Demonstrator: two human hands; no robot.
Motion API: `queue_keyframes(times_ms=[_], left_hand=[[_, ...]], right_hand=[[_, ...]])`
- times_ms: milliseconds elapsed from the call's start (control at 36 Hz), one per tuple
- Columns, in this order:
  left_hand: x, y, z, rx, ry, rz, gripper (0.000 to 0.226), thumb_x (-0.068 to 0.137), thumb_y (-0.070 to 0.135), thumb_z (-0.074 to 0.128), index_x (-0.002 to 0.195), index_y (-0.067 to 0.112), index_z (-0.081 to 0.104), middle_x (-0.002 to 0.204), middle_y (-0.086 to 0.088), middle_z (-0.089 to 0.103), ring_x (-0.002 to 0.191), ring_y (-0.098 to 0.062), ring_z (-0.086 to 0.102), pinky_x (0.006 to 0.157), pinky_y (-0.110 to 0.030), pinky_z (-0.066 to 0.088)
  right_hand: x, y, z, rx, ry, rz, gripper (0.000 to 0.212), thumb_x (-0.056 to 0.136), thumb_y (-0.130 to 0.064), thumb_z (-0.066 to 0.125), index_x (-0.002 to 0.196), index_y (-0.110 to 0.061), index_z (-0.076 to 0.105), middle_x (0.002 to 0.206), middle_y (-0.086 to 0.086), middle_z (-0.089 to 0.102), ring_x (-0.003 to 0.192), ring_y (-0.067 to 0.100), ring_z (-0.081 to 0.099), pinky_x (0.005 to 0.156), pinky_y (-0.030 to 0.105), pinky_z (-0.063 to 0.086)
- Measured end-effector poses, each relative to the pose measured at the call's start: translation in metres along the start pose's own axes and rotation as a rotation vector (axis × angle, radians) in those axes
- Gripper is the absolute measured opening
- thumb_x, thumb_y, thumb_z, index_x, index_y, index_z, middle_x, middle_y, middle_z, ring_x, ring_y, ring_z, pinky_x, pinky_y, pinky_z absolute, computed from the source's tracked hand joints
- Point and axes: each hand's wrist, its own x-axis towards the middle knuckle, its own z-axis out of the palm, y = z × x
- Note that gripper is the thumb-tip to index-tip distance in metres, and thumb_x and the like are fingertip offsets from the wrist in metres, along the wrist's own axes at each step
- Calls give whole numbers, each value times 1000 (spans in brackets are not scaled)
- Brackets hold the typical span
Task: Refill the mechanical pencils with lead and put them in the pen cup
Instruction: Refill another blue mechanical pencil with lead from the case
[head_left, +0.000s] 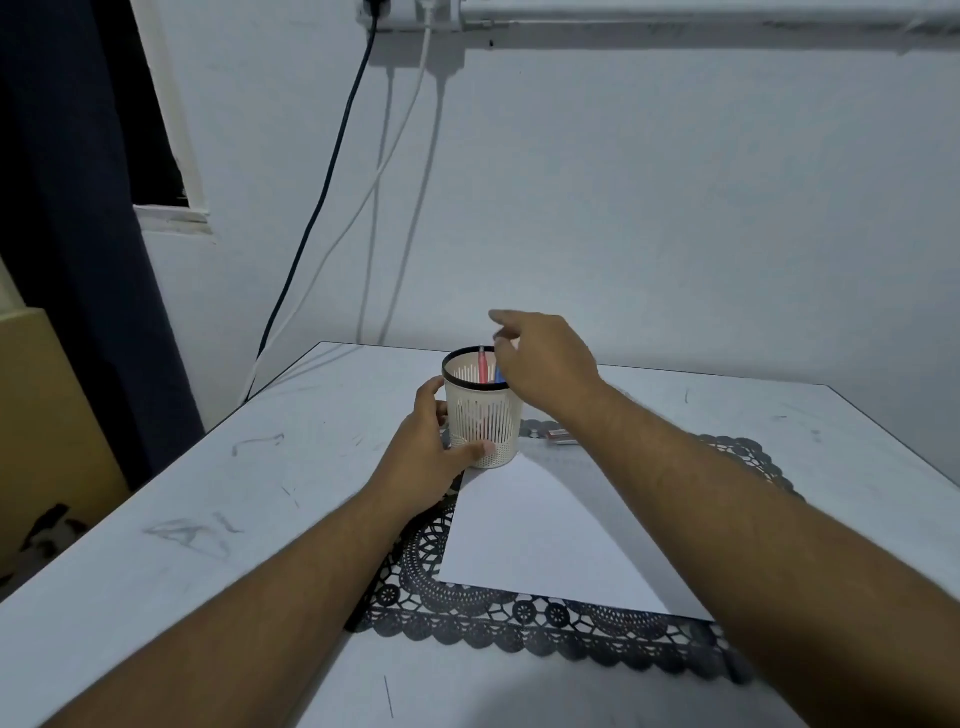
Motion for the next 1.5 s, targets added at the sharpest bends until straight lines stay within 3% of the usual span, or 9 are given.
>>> queue_keyframes(times_ms=[111, 222, 333, 417, 500, 667, 1028, 1361, 1500], left_hand=[[-1, 2, 0, 13, 6, 20, 101, 83, 28, 86, 157, 35, 17, 134, 9, 58, 119, -15, 63, 90, -26, 50], [-5, 7, -4, -2, 70, 59, 109, 81, 32, 86, 160, 38, 11, 155, 3, 43, 128, -7, 49, 107, -37, 49], [-17, 26, -9, 66, 307, 277, 94, 87, 31, 81, 158, 32, 20, 154, 12, 33, 141, -15, 33, 106, -20, 44], [-32, 52, -10, 202, 504, 574, 47, 94, 16, 69, 135, 16, 48, 131, 2, 50, 122, -18, 44, 96, -16, 38], [-43, 77, 2, 214, 281, 627, 7, 97, 17, 61, 93, 17, 55, 84, 7, 56, 78, -12, 51, 67, -29, 39], [-32, 90, 57, 626, -160, 555, 40, 103, 40, 50, 66, 29, 41, 63, 6, 51, 62, -14, 50, 55, -35, 42], [-36, 53, 84, 800, -133, 411, 35, 100, 39, 46, 69, 20, 46, 65, 4, 49, 66, -19, 50, 53, -32, 27], [-37, 52, 75, 666, -162, 326, 38, 97, 39, 53, 67, 18, 49, 63, 3, 55, 64, -16, 52, 56, -32, 39], [-37, 51, 73, 612, -182, 329, 40, 97, 38, 54, 65, 16, 49, 62, 2, 56, 62, -16, 54, 59, -34, 45]], right_hand=[[-10, 13, -17, 412, 191, -15, 28, 99, -12, 55, 117, -24, 73, 103, -9, 76, 70, -4, 60, 69, 17, 50], [-32, 43, -32, 456, 187, 87, 23, 96, -9, 55, 105, -22, 72, 94, -7, 76, 54, -2, 51, 55, 11, 40], [-67, 85, -32, 289, 4, 176, 20, 95, -13, 58, 95, -27, 72, 86, -9, 75, 65, 6, 61, 66, 27, 48], [-87, 105, -30, 145, -86, 191, 17, 95, -18, 62, 90, -32, 71, 77, -15, 67, 71, 5, 59, 65, 28, 42], [-101, 109, -28, 77, -244, 195, 9, 98, -25, 62, 100, -33, 66, 96, -9, 67, 84, 12, 60, 72, 29, 46], [-120, 105, -22, -46, -282, 155, 14, 99, -33, 57, 86, -28, 53, 86, -7, 58, 77, 14, 55, 61, 33, 37], [-132, 104, -11, -233, -248, 53, 15, 101, -33, 51, 88, -25, 54, 82, -8, 56, 79, 16, 53, 63, 33, 37], [-133, 105, -28, -57, -301, 89, 11, 99, -33, 58, 89, -29, 57, 90, -10, 59, 82, 13, 57, 65, 31, 39], [-123, 123, -65, -89, -104, 239, 6, 96, -27, 59, 91, -24, 62, 90, -7, 62, 82, 18, 58, 63, 30, 39]])
